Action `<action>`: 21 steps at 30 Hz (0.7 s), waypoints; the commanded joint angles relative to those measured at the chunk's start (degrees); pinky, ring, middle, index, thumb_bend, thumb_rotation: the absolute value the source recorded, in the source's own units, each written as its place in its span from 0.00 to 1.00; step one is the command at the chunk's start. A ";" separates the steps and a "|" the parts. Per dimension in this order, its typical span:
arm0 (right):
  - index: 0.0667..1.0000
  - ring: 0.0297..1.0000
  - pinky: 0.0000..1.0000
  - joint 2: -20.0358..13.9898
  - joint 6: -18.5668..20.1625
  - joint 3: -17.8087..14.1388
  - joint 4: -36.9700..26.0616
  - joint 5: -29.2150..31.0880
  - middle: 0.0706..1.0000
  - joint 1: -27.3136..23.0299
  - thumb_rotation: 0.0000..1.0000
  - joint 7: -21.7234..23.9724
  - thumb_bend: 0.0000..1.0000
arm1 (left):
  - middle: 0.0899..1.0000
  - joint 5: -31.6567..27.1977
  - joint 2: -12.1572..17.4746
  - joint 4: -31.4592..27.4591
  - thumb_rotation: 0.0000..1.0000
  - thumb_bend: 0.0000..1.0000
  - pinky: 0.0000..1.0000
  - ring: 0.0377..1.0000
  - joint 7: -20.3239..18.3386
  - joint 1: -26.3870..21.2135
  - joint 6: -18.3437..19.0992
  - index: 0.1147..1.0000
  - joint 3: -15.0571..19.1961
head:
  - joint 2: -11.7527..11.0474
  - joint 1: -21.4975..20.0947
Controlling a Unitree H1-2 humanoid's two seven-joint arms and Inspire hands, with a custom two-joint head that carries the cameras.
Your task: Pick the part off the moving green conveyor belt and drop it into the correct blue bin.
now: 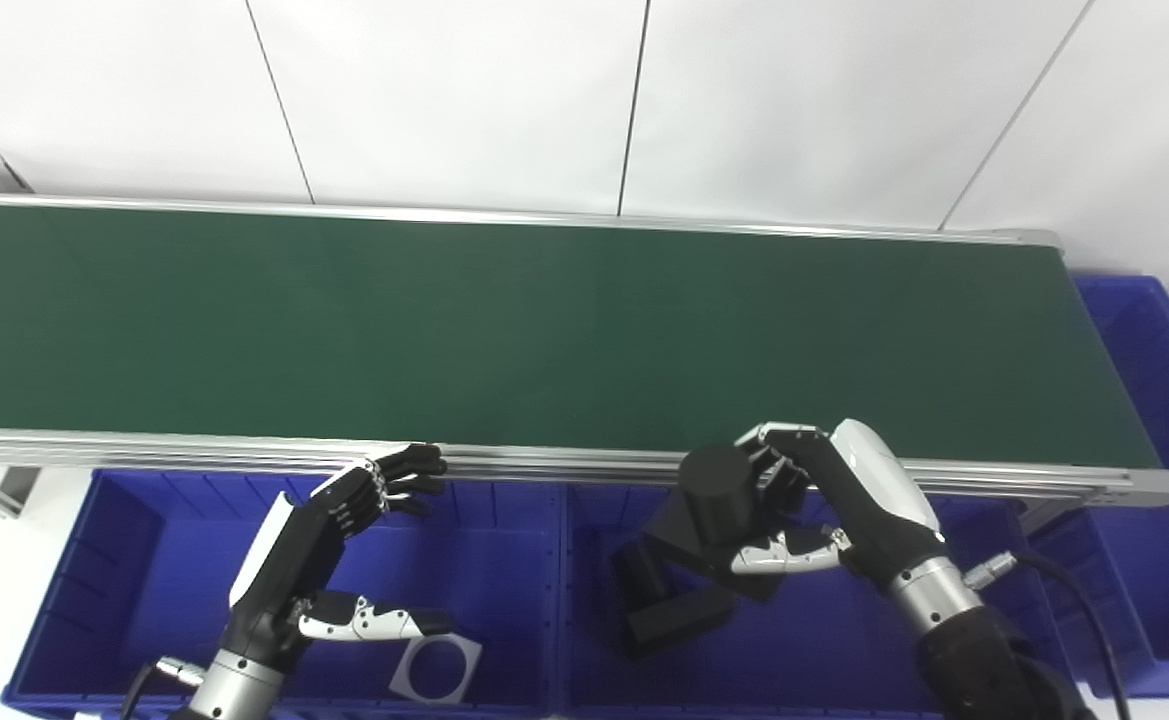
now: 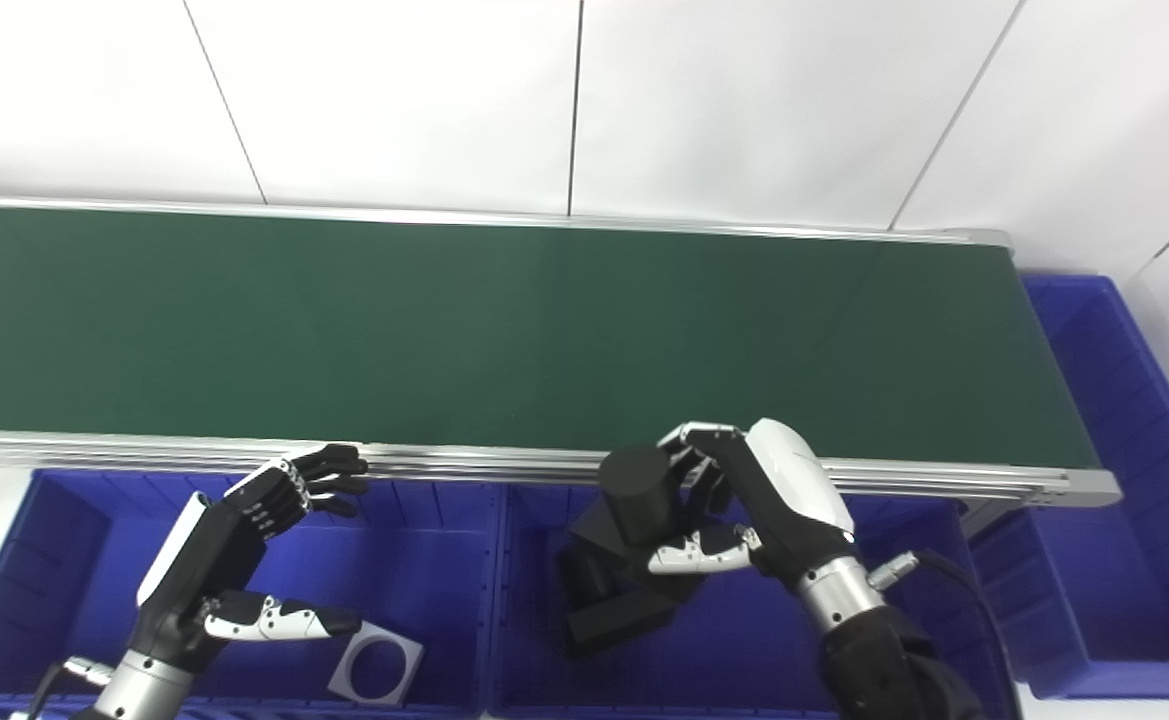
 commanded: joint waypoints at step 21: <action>0.51 0.37 0.35 -4.17 0.06 11.35 7.18 -14.23 0.45 -8.56 0.00 13.42 0.51 | 0.74 -0.92 1.38 -2.66 0.12 0.90 0.63 0.70 -0.55 -0.48 0.51 0.74 0.44 | 0.58 -0.27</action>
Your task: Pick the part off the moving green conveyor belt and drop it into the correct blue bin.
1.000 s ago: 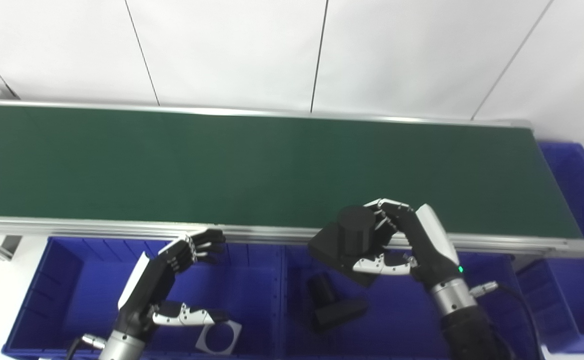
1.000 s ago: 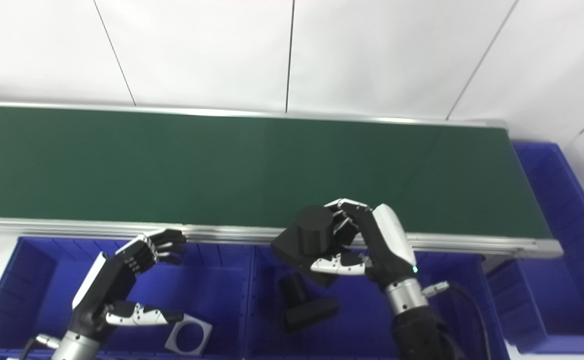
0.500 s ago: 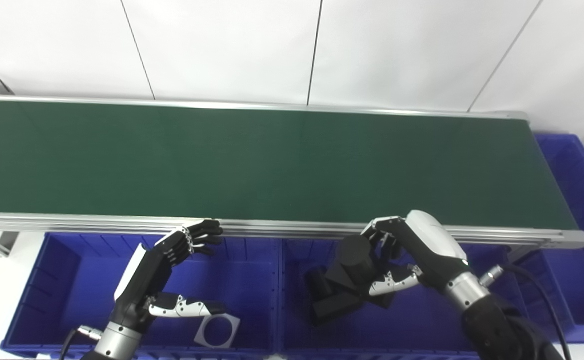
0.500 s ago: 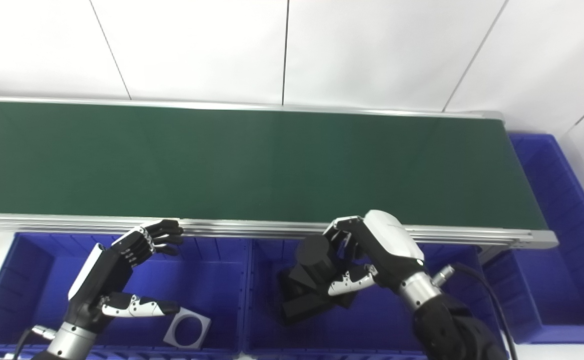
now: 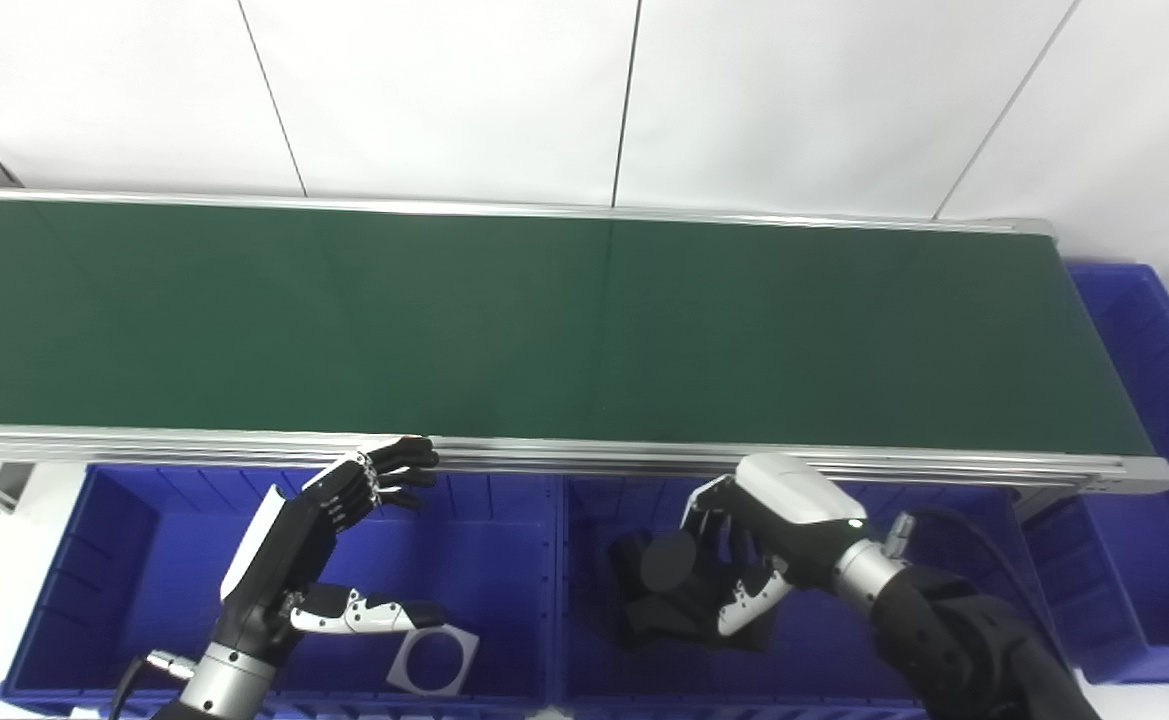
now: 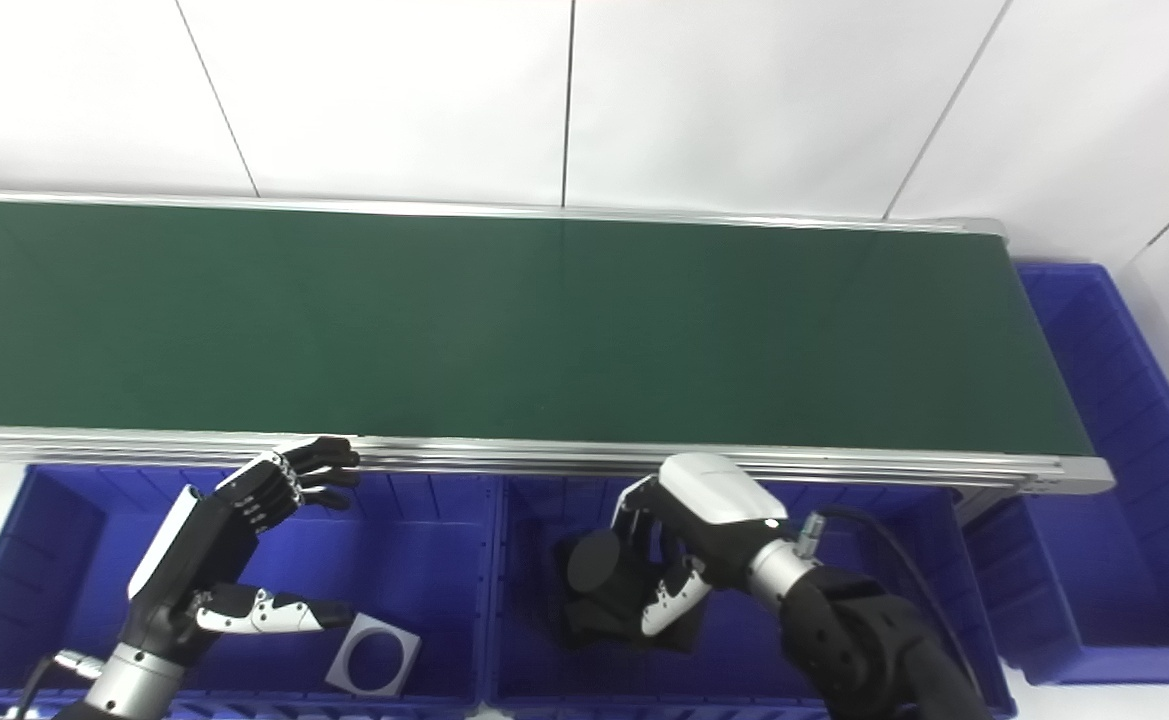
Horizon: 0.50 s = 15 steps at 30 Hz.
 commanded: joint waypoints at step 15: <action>0.89 0.89 0.79 -0.55 -1.35 2.65 -3.03 -9.29 0.90 -0.90 0.44 2.38 0.77 | 0.78 4.60 1.72 -3.88 0.19 0.93 0.67 0.74 -0.17 -1.05 2.64 0.77 -0.43 | -0.30 0.59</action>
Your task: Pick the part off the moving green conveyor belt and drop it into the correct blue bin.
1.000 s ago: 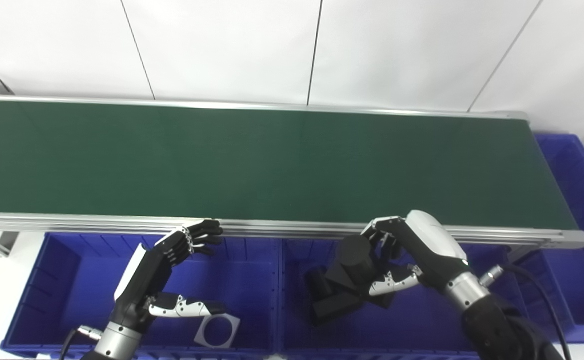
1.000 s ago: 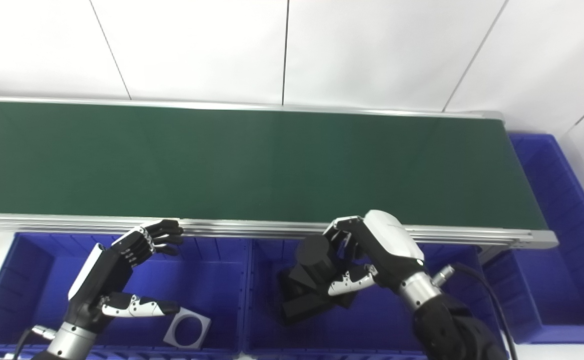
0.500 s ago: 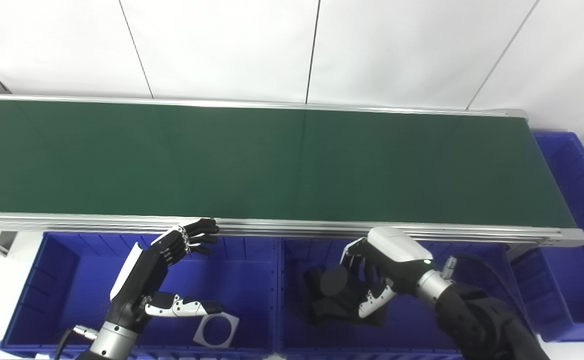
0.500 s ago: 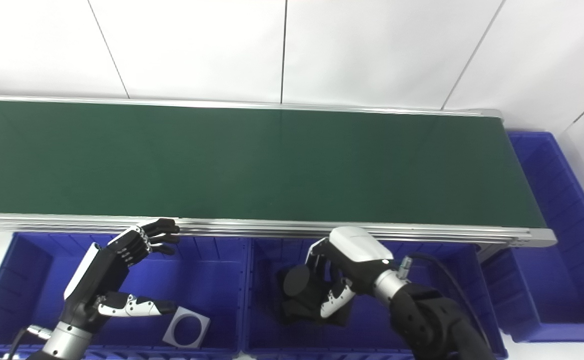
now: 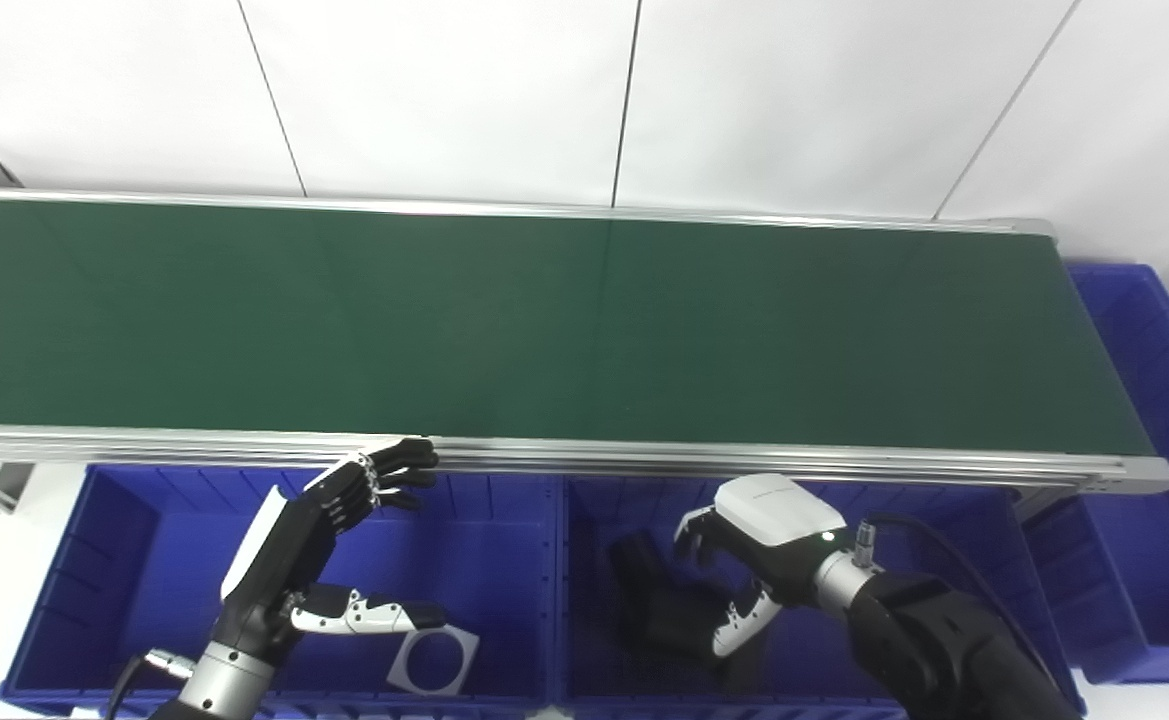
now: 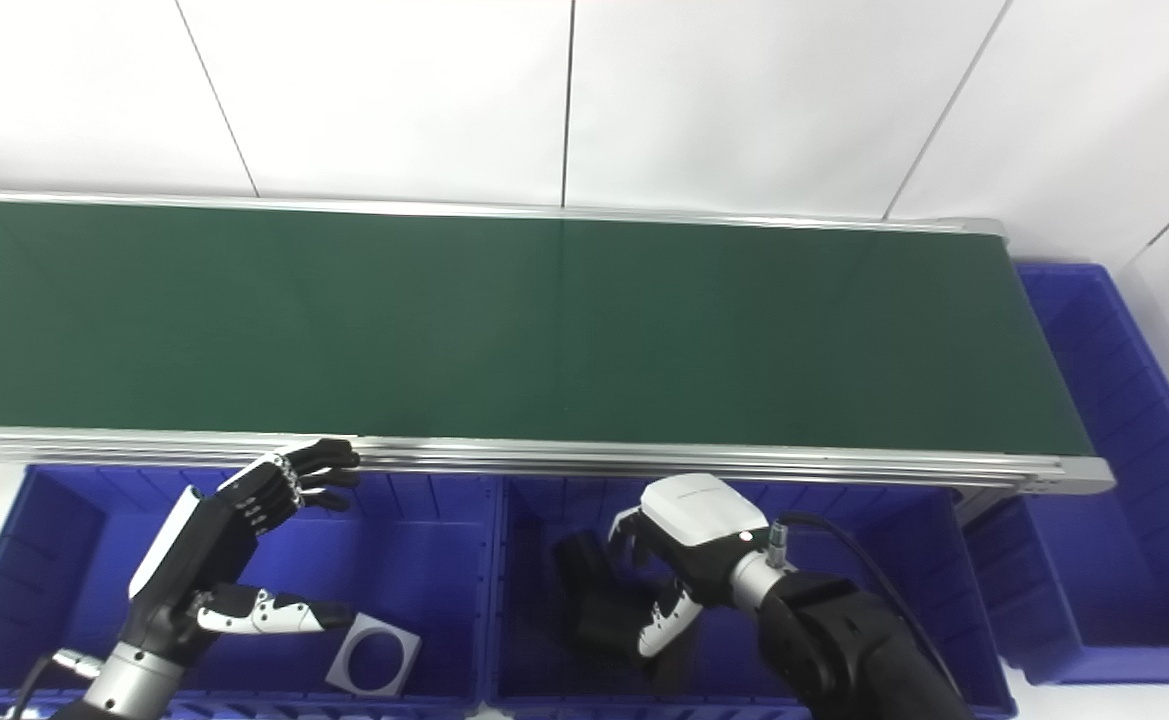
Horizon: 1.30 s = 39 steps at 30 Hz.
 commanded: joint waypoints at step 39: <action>1.00 0.90 0.82 19.48 -2.06 -12.18 -2.91 28.19 0.97 18.52 0.41 -25.68 0.85 | 0.83 2.15 -1.55 5.16 0.24 0.93 0.72 0.81 0.41 -2.69 -1.98 0.80 -1.99 | -6.48 4.13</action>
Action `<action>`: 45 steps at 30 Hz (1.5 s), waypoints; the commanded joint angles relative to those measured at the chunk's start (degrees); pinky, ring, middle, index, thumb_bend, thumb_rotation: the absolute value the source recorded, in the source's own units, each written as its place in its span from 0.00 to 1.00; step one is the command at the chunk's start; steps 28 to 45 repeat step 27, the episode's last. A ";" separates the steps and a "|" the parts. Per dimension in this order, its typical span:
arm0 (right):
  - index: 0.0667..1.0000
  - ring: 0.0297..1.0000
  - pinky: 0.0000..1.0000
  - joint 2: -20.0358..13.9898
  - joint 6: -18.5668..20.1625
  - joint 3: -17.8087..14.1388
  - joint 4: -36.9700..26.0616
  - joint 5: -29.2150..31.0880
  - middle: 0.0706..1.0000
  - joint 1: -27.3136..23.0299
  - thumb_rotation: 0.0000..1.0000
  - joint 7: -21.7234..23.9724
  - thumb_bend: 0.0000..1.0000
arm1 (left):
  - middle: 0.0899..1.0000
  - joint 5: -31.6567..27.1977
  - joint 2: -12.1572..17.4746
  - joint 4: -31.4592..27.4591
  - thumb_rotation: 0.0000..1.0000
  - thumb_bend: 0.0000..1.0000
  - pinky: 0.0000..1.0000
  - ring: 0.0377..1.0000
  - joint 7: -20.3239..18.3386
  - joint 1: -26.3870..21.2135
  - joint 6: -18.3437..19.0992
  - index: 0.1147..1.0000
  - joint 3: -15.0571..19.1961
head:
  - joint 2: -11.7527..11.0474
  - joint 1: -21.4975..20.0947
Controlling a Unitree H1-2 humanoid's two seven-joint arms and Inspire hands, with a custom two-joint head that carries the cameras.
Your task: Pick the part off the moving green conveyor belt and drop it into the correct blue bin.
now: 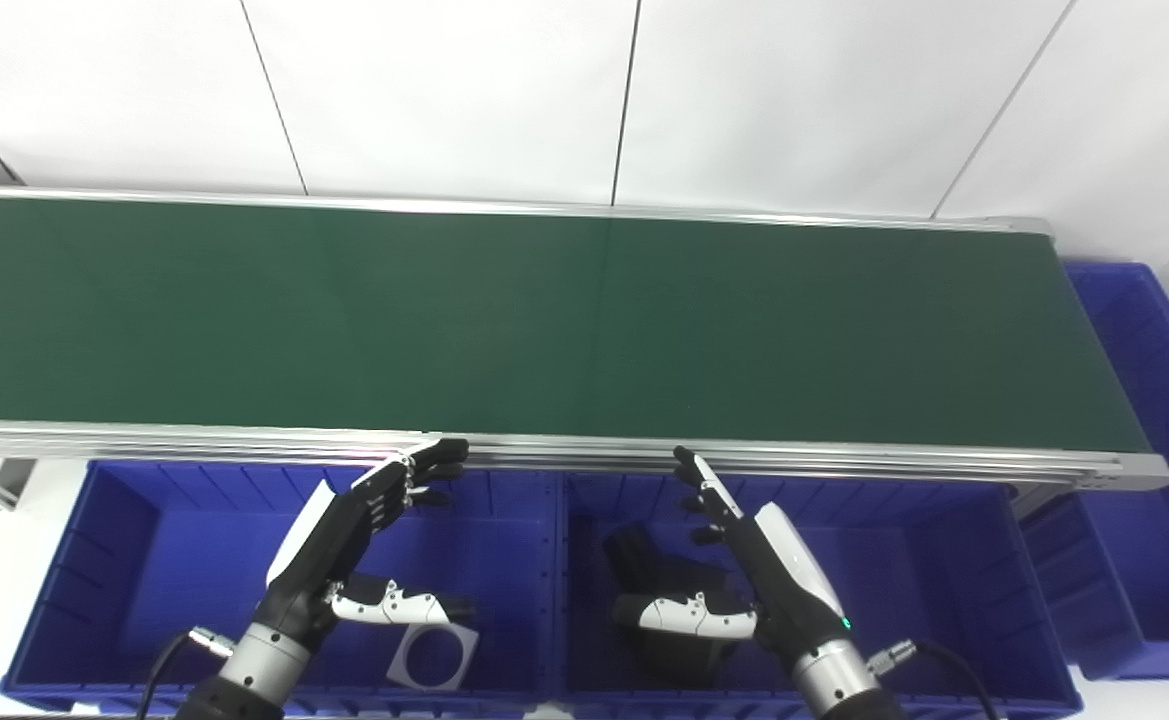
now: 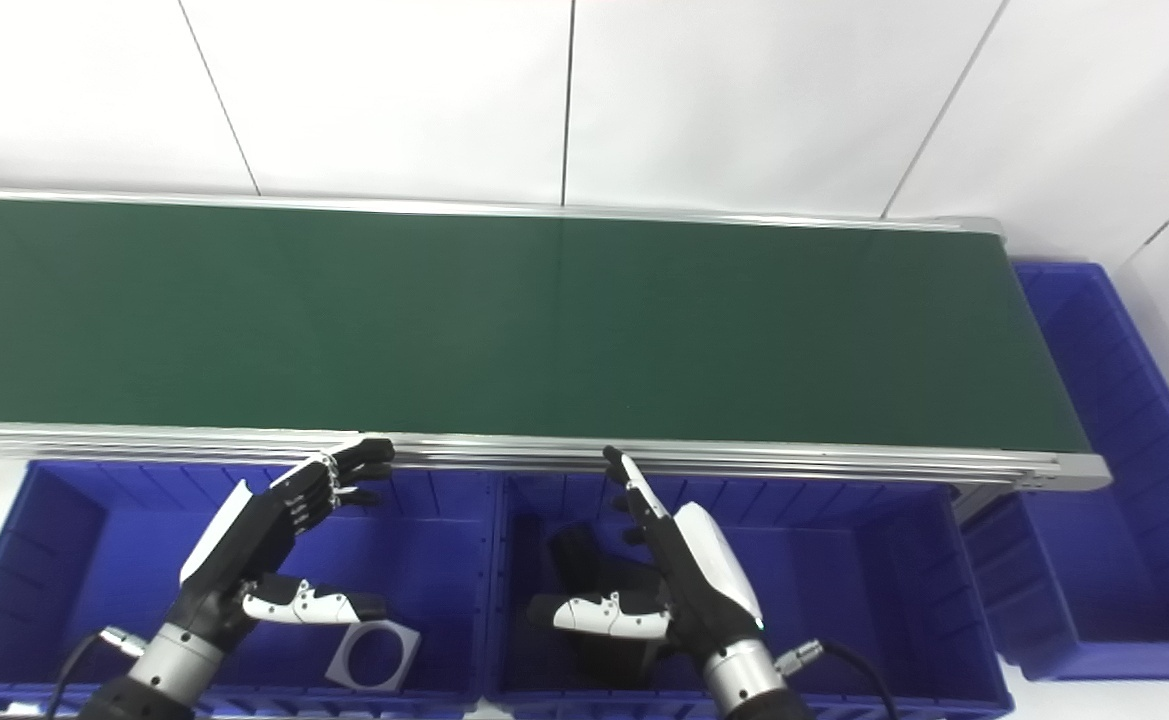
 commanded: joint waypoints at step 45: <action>0.98 0.90 0.83 -0.77 -6.78 1.58 1.43 3.18 0.95 -1.09 0.29 -4.53 0.84 | 0.87 1.67 0.46 0.89 0.22 0.89 0.73 0.83 0.48 -0.15 -4.23 0.85 0.56 | -0.54 0.09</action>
